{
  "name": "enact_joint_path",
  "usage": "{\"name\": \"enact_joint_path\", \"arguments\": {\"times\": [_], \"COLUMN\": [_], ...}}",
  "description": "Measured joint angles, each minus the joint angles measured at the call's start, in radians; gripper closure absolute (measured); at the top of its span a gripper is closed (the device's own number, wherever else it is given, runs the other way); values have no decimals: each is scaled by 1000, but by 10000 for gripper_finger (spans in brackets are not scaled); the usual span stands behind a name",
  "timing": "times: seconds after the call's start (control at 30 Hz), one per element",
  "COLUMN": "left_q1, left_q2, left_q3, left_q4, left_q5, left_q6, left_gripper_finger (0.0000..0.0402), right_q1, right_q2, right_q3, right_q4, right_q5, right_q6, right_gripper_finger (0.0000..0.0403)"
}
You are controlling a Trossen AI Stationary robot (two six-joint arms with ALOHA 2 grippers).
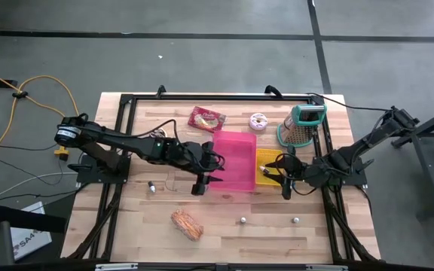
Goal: Pick & Place Food Item
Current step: Put the black food coloring bottle into the yellow bin
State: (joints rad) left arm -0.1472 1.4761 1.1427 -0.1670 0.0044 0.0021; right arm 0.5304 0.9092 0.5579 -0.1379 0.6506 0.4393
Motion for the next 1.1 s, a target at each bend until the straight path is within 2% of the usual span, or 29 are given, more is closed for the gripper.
{"name": "enact_joint_path", "arguments": {"times": [0.4,0.73,1.1], "left_q1": [0,0,9], "left_q2": [0,-6,-124], "left_q3": [0,0,0], "left_q4": [-136,-272,-398], "left_q5": [24,25,18], "left_q6": [-8,-105,-115], "left_gripper_finger": [230,230,230], "right_q1": [0,0,0], "right_q2": [0,0,0], "right_q3": [0,0,0], "right_q4": [-1,-1,-2], "right_q5": [-3,-3,-4], "right_q6": [0,0,0], "right_gripper_finger": [254,254,254]}}
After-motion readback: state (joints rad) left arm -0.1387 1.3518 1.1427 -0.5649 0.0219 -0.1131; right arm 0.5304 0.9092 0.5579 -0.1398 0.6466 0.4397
